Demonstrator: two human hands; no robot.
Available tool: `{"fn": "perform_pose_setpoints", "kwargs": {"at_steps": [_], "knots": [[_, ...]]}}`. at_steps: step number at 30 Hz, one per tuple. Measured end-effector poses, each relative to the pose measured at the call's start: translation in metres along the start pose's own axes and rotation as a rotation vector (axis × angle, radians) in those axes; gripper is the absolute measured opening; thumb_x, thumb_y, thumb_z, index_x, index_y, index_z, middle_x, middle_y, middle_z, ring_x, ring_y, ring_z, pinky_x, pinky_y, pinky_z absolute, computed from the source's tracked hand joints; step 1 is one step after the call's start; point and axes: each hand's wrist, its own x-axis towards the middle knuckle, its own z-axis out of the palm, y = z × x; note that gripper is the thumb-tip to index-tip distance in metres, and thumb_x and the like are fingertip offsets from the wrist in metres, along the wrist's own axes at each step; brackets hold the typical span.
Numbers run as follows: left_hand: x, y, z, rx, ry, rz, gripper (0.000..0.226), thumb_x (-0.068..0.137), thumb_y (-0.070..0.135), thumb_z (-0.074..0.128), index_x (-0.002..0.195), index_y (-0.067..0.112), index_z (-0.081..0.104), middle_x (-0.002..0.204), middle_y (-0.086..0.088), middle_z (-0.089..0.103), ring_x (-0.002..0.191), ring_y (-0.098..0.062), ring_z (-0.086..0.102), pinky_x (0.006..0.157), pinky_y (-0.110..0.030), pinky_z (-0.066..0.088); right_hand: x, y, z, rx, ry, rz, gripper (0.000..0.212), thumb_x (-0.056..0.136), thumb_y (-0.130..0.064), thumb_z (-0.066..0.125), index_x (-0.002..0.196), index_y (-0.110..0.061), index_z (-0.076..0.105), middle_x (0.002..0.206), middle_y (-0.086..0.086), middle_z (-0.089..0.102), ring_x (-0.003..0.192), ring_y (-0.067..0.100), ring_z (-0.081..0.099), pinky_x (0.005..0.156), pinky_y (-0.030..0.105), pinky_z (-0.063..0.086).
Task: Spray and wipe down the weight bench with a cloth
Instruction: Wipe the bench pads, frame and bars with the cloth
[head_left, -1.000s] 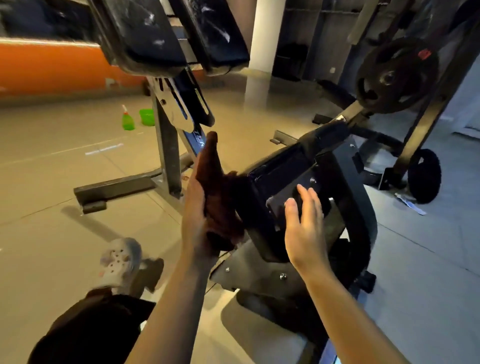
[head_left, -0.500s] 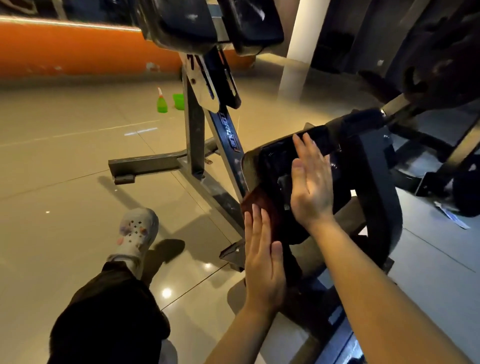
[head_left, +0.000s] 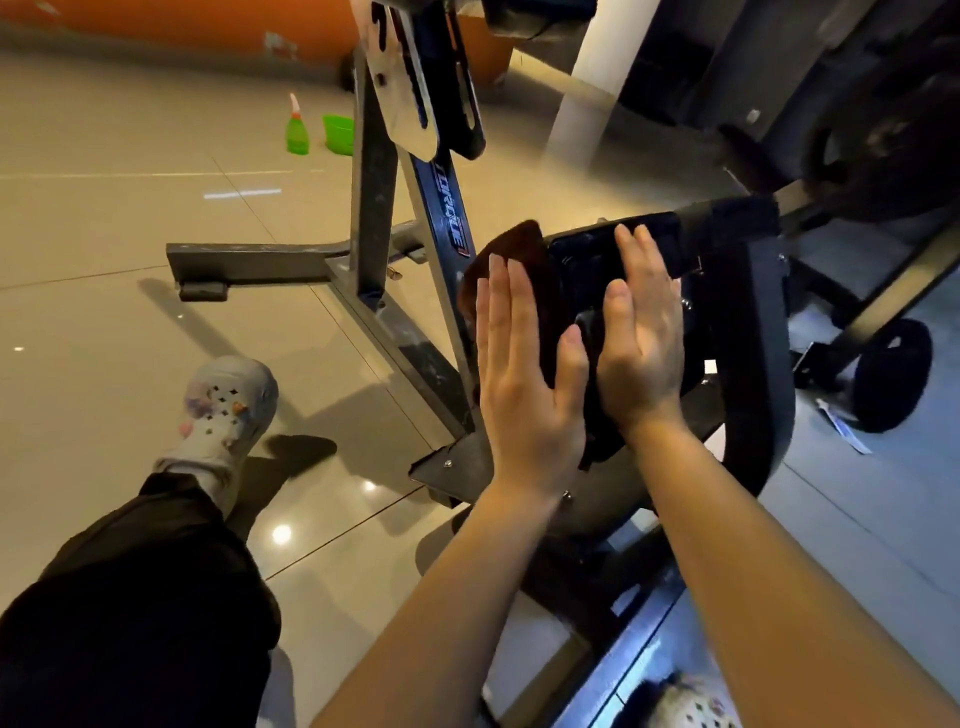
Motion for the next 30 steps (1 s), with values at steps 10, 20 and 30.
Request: {"fn": "perform_pose_setpoints", "kwargs": {"at_steps": [10, 20, 30], "knots": [[-0.011, -0.012, -0.005, -0.061, 0.023, -0.023, 0.045, 0.102, 0.017, 0.038, 0.144, 0.002, 0.035, 0.154, -0.009, 0.029, 0.147, -0.021, 0.022, 0.119, -0.046, 0.025, 0.0, 0.0, 0.001, 0.028, 0.02, 0.002, 0.051, 0.098, -0.03, 0.029, 0.147, -0.019, 0.038, 0.157, 0.0, 0.031, 0.144, 0.008, 0.023, 0.121, 0.038, 0.004], [-0.116, -0.022, -0.033, -0.084, -0.128, -0.157, 0.048, 0.1, 0.022, 0.039, 0.146, 0.013, 0.029, 0.155, 0.018, 0.028, 0.144, -0.011, 0.028, 0.117, -0.024, 0.024, 0.0, -0.004, 0.001, 0.038, 0.002, 0.03, 0.052, 0.098, -0.03, 0.027, 0.148, -0.02, 0.036, 0.158, -0.002, 0.028, 0.139, -0.004, 0.017, 0.122, 0.041, 0.004], [-0.012, -0.011, -0.005, -0.073, -0.004, 0.011, 0.044, 0.103, 0.021, 0.037, 0.144, 0.003, 0.036, 0.153, -0.018, 0.031, 0.146, -0.03, 0.023, 0.12, -0.039, 0.021, 0.0, -0.003, 0.001, 0.02, 0.018, 0.036, 0.053, 0.097, -0.031, 0.027, 0.148, -0.02, 0.036, 0.157, 0.0, 0.03, 0.144, 0.007, 0.022, 0.121, 0.046, 0.007]]}}
